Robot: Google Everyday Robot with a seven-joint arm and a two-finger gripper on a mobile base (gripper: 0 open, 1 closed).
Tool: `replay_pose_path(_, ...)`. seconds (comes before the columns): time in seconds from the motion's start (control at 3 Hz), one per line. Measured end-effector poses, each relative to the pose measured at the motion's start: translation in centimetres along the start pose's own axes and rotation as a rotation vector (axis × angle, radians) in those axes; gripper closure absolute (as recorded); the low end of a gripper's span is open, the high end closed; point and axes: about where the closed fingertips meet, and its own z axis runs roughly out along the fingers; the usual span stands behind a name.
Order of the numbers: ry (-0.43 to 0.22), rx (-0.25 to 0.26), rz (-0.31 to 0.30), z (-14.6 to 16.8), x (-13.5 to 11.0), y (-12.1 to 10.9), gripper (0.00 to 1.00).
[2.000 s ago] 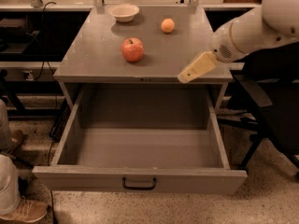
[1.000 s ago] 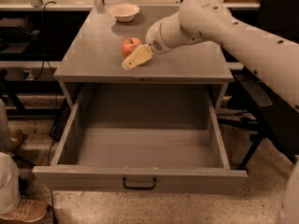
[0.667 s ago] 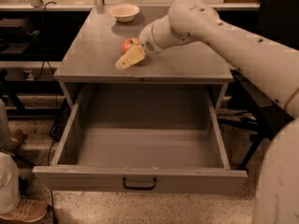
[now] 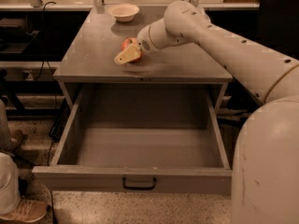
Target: Place apple into top drawer
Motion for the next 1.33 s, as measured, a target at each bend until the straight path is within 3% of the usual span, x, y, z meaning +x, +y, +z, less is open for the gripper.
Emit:
replay_pose_path(0.67, -0.02, 0.016, 0.08, -1.6, 1.9, -1.8, 0.65)
replay_pose_path(1.0, -0.077, 0.055, 0.112, -8.6, 3.6, -2.0, 0.96)
replay_pose_path(1.33, -0.011, 0.076, 0.085, -15.4, 6.1, -0.7, 1.0)
